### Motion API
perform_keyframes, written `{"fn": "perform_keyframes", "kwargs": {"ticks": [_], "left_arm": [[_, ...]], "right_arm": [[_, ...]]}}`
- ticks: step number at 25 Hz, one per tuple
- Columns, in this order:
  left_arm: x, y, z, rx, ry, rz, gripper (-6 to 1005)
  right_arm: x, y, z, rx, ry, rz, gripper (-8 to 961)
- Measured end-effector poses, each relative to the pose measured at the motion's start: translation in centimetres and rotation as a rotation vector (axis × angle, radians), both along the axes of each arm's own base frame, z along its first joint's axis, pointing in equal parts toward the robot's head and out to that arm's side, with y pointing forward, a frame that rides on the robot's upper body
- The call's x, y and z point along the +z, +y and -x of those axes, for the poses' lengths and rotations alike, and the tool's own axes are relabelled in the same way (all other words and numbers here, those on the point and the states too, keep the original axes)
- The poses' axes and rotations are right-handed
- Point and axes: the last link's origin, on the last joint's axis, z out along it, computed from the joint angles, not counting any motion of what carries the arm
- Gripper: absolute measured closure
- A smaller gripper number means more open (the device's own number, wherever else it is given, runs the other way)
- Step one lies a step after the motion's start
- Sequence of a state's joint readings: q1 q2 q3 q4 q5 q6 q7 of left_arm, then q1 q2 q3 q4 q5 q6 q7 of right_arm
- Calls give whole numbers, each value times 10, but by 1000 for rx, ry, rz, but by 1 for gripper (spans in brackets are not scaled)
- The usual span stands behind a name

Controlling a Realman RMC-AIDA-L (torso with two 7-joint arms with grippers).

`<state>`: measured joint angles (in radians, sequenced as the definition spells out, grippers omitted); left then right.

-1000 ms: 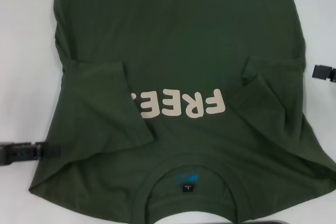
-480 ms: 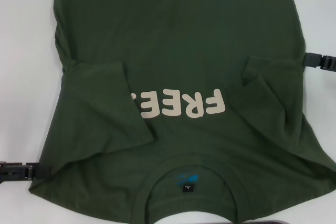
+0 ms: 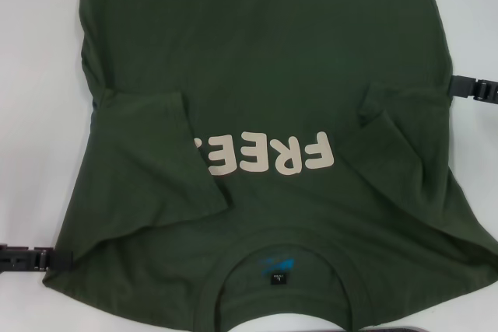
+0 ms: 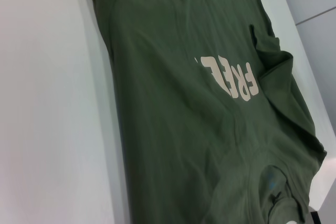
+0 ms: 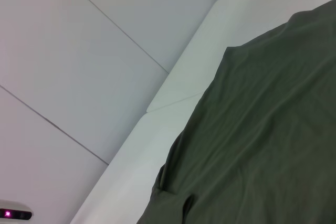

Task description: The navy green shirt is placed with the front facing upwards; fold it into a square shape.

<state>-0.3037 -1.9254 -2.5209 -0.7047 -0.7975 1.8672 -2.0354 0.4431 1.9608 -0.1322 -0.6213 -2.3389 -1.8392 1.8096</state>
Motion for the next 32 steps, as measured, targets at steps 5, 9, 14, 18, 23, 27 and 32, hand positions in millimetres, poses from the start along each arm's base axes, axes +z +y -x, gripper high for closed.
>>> {"fn": "perform_keyframes", "kwargs": {"ticks": [5, 9, 14, 18, 23, 27, 32], "left_arm": [[2, 2, 0, -2, 4, 0, 99], [3, 3, 1, 4, 10, -3, 99], [3, 3, 6, 27, 43, 3, 99], [3, 3, 7, 32, 53, 5, 99], [3, 3, 8, 36, 59, 9, 99], [1, 1, 9, 43, 65, 17, 99], [-2, 0, 9, 50, 70, 28, 99]], "right_arm": [[1, 0, 0, 0, 0, 0, 253], [1, 0, 0, 0, 0, 1, 253], [2, 0, 0, -5, 2, 3, 253], [2, -1, 0, -5, 4, 4, 253], [2, -2, -1, -6, 5, 6, 254], [2, -2, -2, -7, 4, 5, 254], [3, -2, -1, -6, 4, 5, 253]]}}
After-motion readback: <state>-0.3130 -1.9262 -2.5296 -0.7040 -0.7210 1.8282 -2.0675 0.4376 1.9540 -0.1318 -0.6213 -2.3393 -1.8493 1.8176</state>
